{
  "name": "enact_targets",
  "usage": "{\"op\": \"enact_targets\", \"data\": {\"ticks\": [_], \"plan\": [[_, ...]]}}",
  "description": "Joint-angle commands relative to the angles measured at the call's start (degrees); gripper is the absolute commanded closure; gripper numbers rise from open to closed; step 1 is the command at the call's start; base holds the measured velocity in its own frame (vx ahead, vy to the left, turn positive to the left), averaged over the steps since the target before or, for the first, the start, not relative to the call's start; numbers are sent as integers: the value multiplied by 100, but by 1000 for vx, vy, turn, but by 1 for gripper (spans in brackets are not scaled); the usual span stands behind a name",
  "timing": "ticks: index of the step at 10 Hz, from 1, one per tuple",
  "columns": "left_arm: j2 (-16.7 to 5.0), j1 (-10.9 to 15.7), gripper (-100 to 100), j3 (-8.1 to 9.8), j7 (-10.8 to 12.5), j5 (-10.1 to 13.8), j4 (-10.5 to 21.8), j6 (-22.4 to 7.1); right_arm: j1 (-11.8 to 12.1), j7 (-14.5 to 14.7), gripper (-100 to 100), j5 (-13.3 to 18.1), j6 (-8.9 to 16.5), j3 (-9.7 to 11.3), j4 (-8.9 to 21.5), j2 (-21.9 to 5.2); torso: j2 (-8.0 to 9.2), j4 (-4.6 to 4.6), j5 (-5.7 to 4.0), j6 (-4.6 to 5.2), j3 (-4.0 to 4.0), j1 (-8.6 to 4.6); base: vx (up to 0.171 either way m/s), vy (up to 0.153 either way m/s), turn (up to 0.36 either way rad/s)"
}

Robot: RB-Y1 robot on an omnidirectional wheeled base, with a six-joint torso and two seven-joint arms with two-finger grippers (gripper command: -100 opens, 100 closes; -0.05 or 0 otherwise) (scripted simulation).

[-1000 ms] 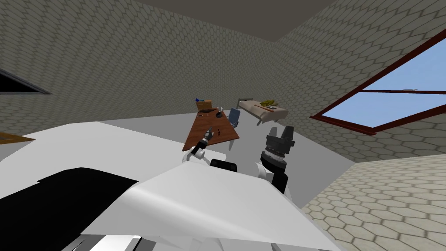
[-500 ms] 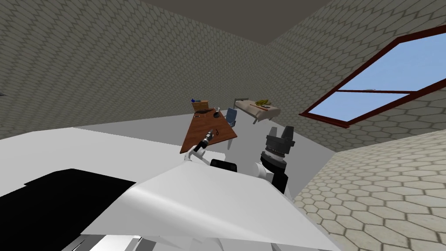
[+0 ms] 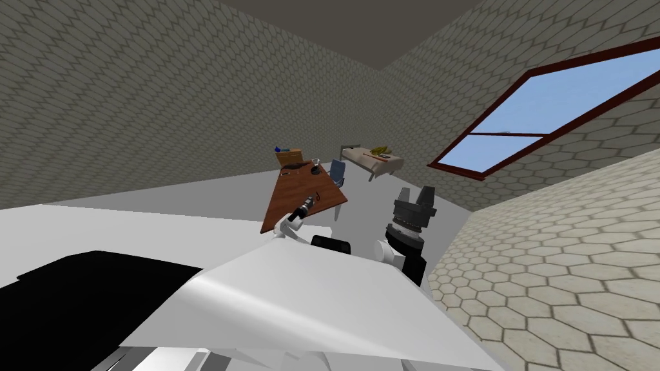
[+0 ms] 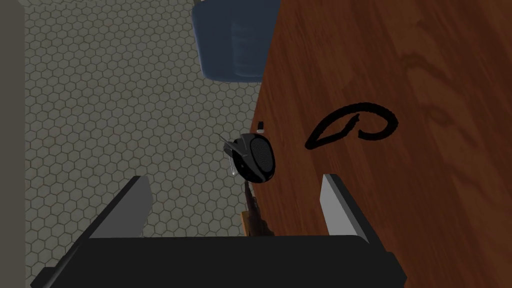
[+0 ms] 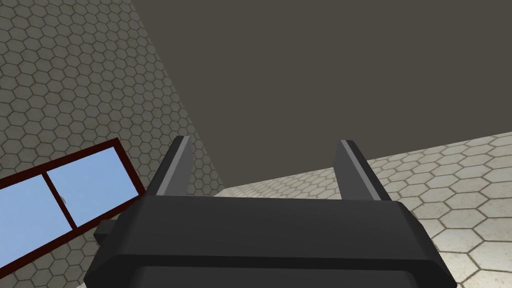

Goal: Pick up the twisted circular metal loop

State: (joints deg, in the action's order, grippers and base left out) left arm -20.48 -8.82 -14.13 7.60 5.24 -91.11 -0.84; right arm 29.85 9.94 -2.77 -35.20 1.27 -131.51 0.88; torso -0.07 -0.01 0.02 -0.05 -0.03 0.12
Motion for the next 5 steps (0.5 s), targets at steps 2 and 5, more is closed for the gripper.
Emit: {"op": "enact_targets", "data": {"ticks": [2, 5], "plan": [[-133, 306, -100, 9, -119, -1, 510, -345, -1, 0, 0, 0, 0, 0, 0, 0, -3, 0, 0, 3, -2, -1, 17, 21, -207], [-261, 561, -100, 35, -238, -13, 950, -679, 0, 0, 0, 0, 0, 0, 0, 0, -7, -1, 0, 2, -4, 1, 23, 25, -149]]}}
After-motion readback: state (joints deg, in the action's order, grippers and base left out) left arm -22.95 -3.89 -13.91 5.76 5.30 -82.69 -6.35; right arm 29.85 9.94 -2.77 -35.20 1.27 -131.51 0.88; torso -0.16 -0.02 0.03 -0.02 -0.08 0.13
